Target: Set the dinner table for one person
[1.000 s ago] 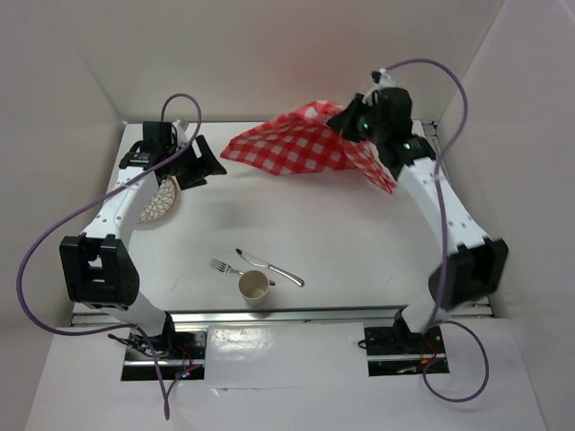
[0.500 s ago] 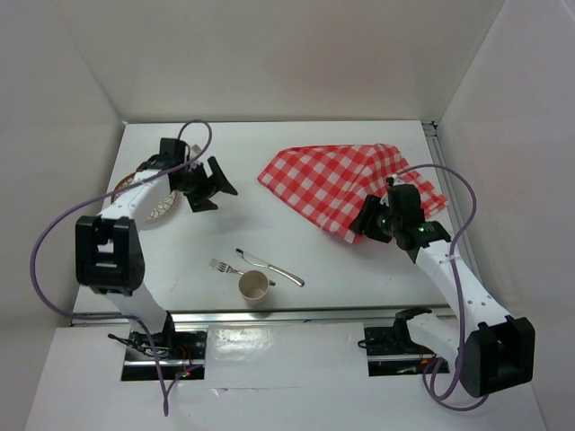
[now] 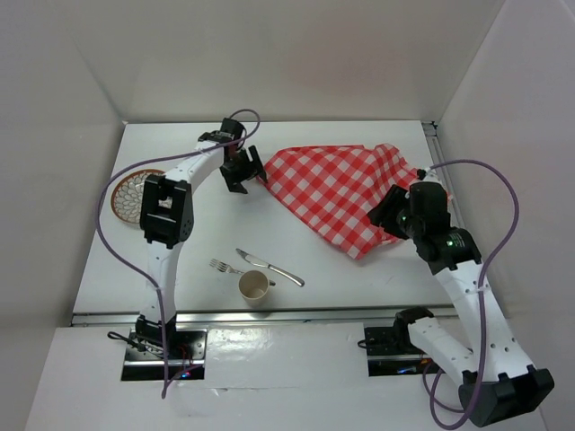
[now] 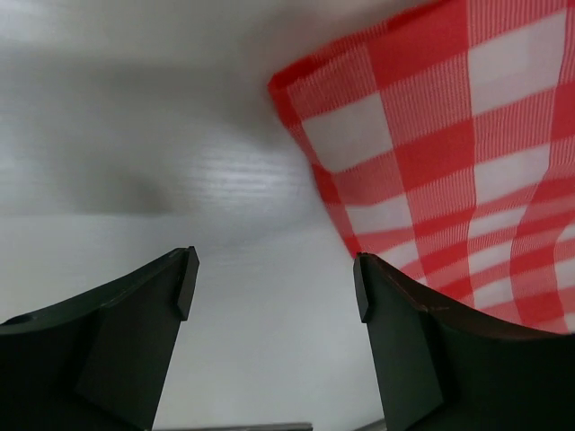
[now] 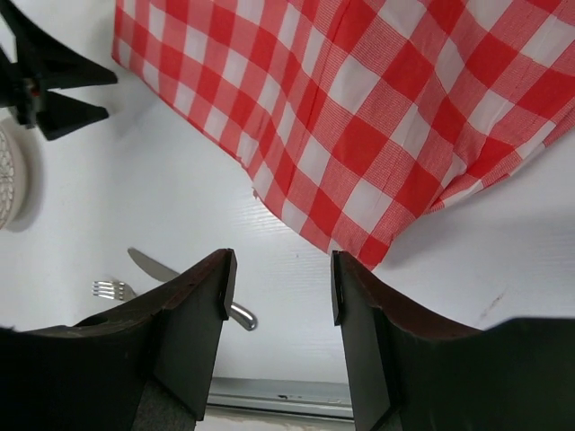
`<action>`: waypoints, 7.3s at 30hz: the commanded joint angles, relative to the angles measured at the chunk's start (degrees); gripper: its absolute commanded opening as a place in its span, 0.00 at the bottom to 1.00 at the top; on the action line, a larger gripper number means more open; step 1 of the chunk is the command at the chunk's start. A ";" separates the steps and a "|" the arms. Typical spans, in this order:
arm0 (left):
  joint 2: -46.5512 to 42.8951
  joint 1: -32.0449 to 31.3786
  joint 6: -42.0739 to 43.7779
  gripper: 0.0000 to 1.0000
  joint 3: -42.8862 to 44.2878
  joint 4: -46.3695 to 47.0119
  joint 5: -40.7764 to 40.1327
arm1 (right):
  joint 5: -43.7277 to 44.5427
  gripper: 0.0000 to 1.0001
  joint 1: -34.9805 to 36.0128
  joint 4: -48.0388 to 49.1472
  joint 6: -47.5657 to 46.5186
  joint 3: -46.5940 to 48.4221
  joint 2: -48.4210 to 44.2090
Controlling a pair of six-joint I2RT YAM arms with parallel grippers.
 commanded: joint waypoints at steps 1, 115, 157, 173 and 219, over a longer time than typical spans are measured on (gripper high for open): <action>3.61 -1.16 -3.00 0.88 8.01 -3.06 -7.19 | 0.97 0.58 -0.28 -5.28 1.45 3.47 -1.91; -24.43 10.09 -0.37 0.92 -45.13 10.74 -1.40 | -34.19 0.82 -16.80 43.14 33.70 -27.98 16.47; -33.72 17.65 -0.02 0.00 -13.13 -0.25 -3.68 | -14.85 0.00 -16.62 35.95 16.93 8.60 33.26; -34.35 18.17 6.66 1.00 -27.67 -2.26 -8.32 | -9.60 0.86 -14.08 14.34 3.32 -1.55 26.48; -27.14 8.42 8.77 0.53 -13.94 -6.84 -20.29 | 6.76 0.28 0.60 7.90 3.57 15.94 44.59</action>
